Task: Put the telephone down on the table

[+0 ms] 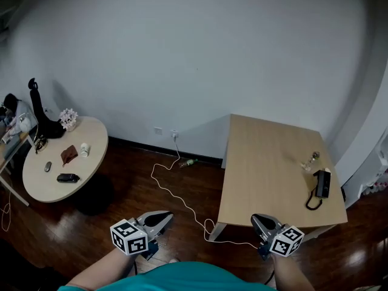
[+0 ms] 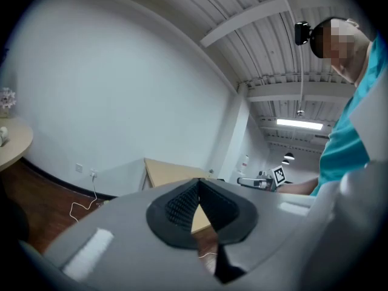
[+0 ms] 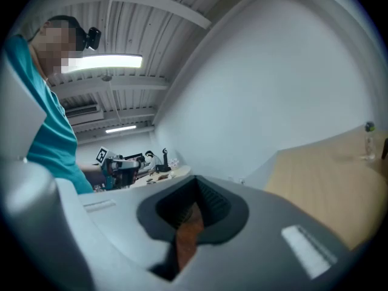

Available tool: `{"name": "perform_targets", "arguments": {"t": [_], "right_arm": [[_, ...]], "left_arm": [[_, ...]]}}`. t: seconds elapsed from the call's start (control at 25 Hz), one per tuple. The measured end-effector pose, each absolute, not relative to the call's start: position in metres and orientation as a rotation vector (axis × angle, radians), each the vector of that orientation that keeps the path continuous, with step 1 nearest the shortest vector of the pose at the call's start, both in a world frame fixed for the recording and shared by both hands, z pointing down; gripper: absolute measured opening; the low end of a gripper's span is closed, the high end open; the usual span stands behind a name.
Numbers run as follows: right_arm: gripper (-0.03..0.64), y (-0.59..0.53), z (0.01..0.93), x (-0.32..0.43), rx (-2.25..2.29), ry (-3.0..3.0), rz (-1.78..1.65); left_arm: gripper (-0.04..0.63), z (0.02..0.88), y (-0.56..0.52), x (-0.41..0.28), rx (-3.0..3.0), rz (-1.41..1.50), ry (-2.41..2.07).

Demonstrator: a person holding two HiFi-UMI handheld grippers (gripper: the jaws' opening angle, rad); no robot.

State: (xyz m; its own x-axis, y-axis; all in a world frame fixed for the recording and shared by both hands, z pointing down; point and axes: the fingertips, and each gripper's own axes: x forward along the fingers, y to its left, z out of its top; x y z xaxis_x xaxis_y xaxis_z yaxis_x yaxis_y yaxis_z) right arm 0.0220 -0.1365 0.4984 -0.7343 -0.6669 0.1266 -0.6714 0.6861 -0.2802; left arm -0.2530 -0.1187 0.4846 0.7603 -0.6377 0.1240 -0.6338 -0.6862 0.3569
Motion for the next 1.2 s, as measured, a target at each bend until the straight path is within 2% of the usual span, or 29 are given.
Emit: {"name": "perform_targets", "arguments": {"t": [0.28, 0.44, 0.64, 0.8, 0.96, 1.2], "right_arm": [[0.0, -0.112, 0.498, -0.022, 1.146, -2.864, 0.471], [0.0, -0.097, 0.494, -0.081, 1.227, -2.843, 0.419], [0.0, -0.074, 0.505, -0.183, 1.323, -2.838, 0.537], [0.0, -0.06, 0.499, -0.242, 1.289, -2.822, 0.493], [0.0, -0.054, 0.489, -0.266, 1.246, -2.818, 0.427], [0.0, -0.049, 0.485, -0.254, 1.204, -2.841, 0.394]], "left_arm": [[0.003, 0.483, -0.094, -0.298, 2.599, -0.045, -0.961], [0.003, 0.49, -0.082, -0.366, 2.631, -0.059, -0.901], [0.003, 0.497, -0.061, -0.466, 2.646, 0.021, -0.843], [0.003, 0.49, -0.051, -0.513, 2.675, 0.038, -0.84], [0.003, 0.482, -0.053, -0.527, 2.676, 0.011, -0.854], [0.003, 0.48, -0.05, -0.498, 2.687, 0.005, -0.839]]}}
